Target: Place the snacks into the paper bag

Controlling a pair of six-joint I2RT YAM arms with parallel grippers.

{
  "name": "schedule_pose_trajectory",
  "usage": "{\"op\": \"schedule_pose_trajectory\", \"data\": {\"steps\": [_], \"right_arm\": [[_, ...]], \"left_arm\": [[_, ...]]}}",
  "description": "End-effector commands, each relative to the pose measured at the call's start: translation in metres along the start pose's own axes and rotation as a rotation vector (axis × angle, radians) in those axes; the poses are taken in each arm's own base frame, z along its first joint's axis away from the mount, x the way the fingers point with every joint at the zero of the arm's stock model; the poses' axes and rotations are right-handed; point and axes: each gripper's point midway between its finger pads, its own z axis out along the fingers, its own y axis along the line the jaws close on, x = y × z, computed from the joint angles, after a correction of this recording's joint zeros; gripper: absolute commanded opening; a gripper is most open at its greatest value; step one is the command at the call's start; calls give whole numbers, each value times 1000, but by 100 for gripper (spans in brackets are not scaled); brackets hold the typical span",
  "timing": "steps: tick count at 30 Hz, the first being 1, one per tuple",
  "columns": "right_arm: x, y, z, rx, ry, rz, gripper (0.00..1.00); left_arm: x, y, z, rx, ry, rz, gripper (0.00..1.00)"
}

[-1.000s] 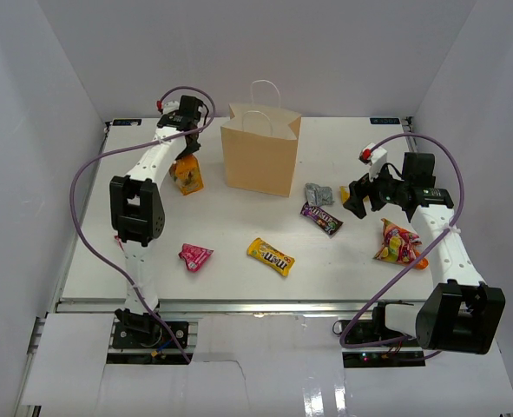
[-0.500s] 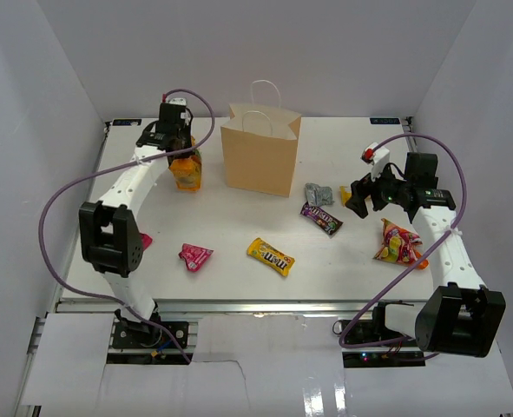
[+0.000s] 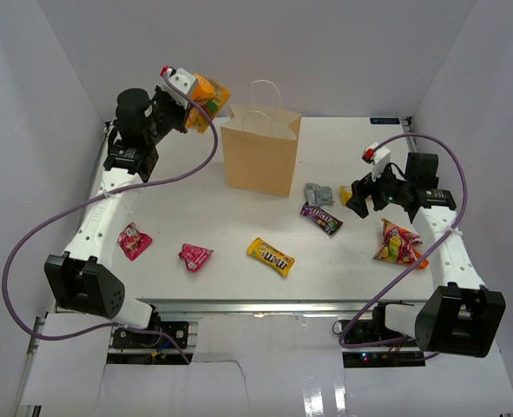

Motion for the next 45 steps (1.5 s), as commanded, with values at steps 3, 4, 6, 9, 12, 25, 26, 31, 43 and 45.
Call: {"op": "schedule_pose_trajectory", "data": {"steps": [3,4,6,9,12,25,26,31,43,45], "right_arm": [[-10,-1,-3,-3,-29,-25,90],[-9,0,-4,-3,-29,-23,90],[-7,1,-3,-4,-27,-23,90],[-4,1,-4,-1,-22,-21,90],[-2,1,-5,6,-19,-23,90],[-2,-2,-5,10,-18,-13,90],[-1,-2,-4,11,-16,-11,90],[-3,-1,-3,0,-22,-10,90],[0,1,-3,-1,-18,-3,90],[1,0,-4,1,-17,-3,90]], "left_arm": [[-133,-2,2,142,-428,274,0],[-140,-2,4,154,-444,276,0],[-161,-8,4,203,-505,282,0],[-176,-22,10,274,-560,292,0],[-180,-39,14,332,-580,285,0],[-160,-67,1,440,-557,247,0],[-157,-68,2,442,-550,245,0],[-135,-74,12,463,-510,227,0],[-103,-78,37,476,-444,168,10],[-100,-78,39,478,-437,157,15]]}}
